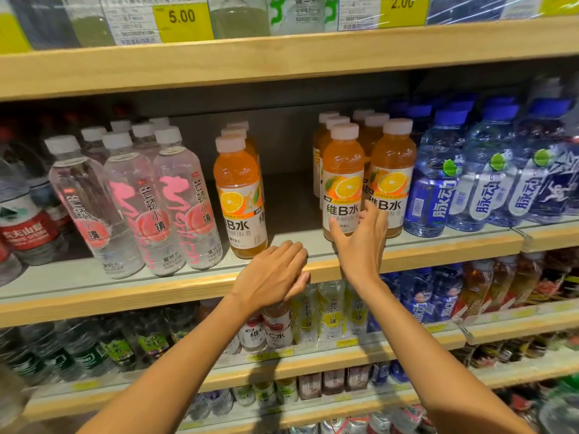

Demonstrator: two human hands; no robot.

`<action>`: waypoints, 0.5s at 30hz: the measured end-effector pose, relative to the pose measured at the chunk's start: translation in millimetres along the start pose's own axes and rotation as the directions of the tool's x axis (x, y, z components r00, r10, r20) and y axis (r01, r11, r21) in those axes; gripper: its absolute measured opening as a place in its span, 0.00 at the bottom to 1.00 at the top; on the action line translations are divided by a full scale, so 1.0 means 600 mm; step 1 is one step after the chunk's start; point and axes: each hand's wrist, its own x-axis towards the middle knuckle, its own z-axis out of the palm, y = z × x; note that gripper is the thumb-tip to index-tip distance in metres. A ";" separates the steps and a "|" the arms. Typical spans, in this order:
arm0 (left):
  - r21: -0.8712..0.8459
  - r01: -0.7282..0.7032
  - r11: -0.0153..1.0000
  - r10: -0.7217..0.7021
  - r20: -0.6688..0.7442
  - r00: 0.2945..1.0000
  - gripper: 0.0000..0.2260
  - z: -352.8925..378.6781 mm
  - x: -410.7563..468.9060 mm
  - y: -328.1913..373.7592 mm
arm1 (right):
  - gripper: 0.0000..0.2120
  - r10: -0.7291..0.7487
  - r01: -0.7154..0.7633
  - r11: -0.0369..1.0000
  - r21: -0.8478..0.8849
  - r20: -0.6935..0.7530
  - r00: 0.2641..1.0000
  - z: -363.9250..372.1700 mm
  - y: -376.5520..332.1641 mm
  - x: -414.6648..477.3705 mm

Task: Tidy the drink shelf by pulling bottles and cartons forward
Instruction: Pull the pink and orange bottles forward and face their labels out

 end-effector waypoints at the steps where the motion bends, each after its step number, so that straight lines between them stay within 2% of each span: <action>1: 0.000 0.003 1.000 -0.003 -0.008 1.000 0.17 0.001 0.000 0.000 | 0.30 -0.014 0.014 1.000 -0.002 0.007 1.000 0.004 0.000 0.001; 5: 0.013 0.005 1.000 -0.004 -0.031 1.000 0.16 0.003 -0.003 0.001 | 0.31 -0.030 0.031 0.999 -0.024 0.045 0.999 0.019 0.000 0.008; 12: 0.021 0.007 1.000 -0.006 -0.060 0.998 0.17 0.009 -0.006 0.001 | 0.34 0.080 -0.092 0.993 0.077 0.146 0.986 0.034 -0.005 0.045; 15: 0.015 0.011 1.000 -0.010 -0.051 0.999 0.17 0.005 -0.006 0.002 | 0.33 0.061 -0.078 0.990 0.116 0.141 0.988 0.034 -0.004 0.049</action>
